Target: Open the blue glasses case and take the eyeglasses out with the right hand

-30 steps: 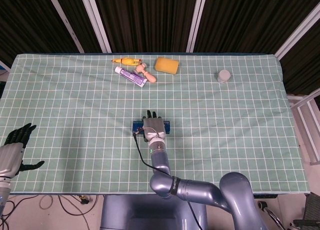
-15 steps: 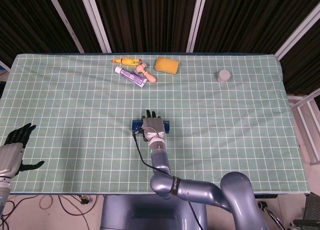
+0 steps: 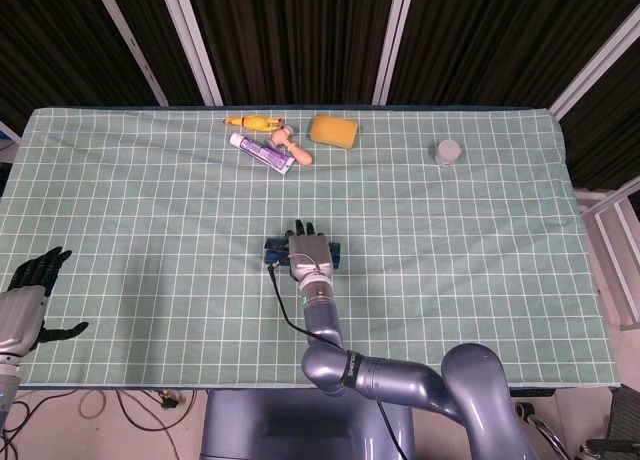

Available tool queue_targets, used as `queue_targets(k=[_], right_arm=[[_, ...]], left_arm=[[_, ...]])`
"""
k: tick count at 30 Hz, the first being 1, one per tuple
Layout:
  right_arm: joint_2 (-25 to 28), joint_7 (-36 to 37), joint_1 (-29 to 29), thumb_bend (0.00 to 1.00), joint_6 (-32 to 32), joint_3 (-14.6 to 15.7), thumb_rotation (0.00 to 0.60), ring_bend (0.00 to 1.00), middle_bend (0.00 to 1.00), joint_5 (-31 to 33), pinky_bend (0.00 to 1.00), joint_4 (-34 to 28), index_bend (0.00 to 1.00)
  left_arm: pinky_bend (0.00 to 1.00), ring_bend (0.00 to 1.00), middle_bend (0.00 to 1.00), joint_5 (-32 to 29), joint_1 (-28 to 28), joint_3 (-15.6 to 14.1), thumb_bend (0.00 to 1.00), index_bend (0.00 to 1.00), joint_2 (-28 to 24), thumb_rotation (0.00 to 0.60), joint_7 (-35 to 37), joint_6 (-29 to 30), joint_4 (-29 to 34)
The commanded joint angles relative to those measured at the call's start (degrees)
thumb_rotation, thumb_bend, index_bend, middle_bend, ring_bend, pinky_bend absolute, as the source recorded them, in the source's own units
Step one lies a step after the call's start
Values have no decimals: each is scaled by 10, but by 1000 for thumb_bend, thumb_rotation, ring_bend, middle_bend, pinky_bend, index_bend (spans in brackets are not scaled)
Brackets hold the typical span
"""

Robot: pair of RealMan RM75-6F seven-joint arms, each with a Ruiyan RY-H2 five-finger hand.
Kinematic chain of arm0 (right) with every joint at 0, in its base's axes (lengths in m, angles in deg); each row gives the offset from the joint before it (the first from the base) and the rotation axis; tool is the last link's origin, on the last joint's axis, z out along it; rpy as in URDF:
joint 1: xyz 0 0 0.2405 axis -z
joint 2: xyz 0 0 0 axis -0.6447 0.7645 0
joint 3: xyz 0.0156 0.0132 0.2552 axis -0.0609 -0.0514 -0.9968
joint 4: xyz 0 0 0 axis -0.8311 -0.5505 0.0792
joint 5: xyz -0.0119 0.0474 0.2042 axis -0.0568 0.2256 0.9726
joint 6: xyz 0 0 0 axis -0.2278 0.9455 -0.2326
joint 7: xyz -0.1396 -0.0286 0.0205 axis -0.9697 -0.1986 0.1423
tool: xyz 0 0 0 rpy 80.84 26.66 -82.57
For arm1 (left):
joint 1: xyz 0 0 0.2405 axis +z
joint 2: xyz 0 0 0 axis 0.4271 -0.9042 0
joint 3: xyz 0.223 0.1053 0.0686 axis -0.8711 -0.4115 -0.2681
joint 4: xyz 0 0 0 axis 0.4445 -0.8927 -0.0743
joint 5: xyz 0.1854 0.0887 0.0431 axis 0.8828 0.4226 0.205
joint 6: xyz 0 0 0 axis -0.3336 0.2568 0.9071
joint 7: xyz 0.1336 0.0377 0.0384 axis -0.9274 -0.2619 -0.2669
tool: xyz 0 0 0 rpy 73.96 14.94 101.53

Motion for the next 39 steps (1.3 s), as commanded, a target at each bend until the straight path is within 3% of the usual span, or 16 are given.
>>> queue_targets(k=[1, 7, 16, 20, 25, 28, 29, 32, 35, 39], right_arm=[[-1, 0, 0, 875, 3, 2, 600, 0, 0, 0, 240, 6, 197], [-6, 3, -4, 860, 22, 4, 600, 0, 0, -3, 240, 44, 187], [-10, 31, -29, 769, 49, -10, 600, 0, 0, -44, 240, 154, 162], [10, 53, -20, 692, 35, -16, 600, 0, 0, -71, 240, 123, 157], [60, 53, 16, 579, 1, -6, 600, 21, 33, -86, 254, -6, 134], [100, 52, 47, 547, -24, 7, 600, 196, 190, -92, 399, -113, 130], [113, 52, 57, 543, -31, 11, 600, 301, 275, -92, 480, -146, 130], [138, 53, 74, 542, -36, 18, 600, 586, 512, -84, 706, -207, 130], [163, 49, 87, 542, -36, 24, 600, 802, 712, -61, 887, -257, 130], [179, 38, 88, 542, -38, 39, 600, 941, 855, -29, 998, -285, 130]], left_arm=[[0, 0, 0, 1, 0, 0, 0, 0, 0, 600, 0, 1, 0], [0, 0, 0, 0, 2, 1, 0, 0, 0, 600, 2, 3, 0], [0, 0, 0, -2, 3, 3, 0, 0, 0, 600, 3, 7, -2], [0, 0, 0, -1, 2, 2, 0, 0, 0, 600, 1, 5, -2], [0, 0, 0, 5, 3, 1, 0, 0, 1, 600, -3, 10, -4], [0, 0, 0, 9, 3, 0, 0, 0, 3, 600, -8, 13, -6], [0, 0, 0, 11, 4, -1, 0, 0, 4, 600, -10, 15, -6], [0, 0, 0, 14, 4, -2, 0, 0, 6, 600, -14, 17, -6], [0, 0, 0, 16, 4, -2, 0, 0, 8, 600, -18, 20, -7], [0, 0, 0, 14, 3, -1, 0, 0, 11, 600, -24, 19, -8]])
